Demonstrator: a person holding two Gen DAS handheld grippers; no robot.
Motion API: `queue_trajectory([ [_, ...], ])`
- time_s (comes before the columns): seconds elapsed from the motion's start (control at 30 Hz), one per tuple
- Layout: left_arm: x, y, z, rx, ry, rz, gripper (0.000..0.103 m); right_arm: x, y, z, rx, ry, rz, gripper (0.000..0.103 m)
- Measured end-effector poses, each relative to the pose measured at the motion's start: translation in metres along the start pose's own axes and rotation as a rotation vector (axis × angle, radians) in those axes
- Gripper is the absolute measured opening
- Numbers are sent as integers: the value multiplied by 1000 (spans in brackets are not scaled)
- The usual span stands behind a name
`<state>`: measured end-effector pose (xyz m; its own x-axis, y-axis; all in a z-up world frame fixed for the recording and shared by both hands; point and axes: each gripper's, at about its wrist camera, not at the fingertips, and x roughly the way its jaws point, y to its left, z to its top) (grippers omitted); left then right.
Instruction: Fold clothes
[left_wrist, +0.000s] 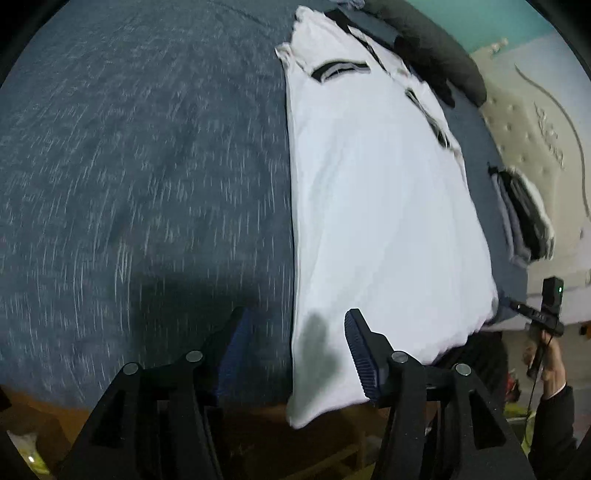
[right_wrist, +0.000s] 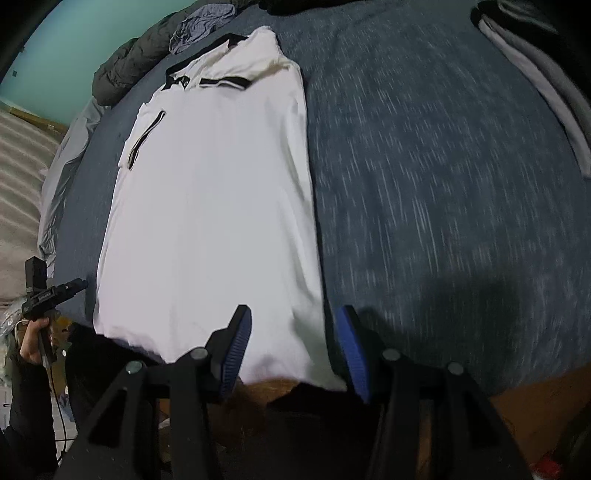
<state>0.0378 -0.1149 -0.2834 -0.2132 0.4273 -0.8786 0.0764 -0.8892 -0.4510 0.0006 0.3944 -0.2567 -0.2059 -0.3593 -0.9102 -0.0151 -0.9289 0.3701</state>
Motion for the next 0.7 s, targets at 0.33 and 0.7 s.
queue_trajectory([
  [0.33, 11, -6, -30, 34, 42, 16, 58, 9, -5, -32, -17, 26, -41, 50],
  [0.7, 20, 4, -40, 29, 67, -4, 57, 18, 3, -31, -25, 36, -56, 50],
])
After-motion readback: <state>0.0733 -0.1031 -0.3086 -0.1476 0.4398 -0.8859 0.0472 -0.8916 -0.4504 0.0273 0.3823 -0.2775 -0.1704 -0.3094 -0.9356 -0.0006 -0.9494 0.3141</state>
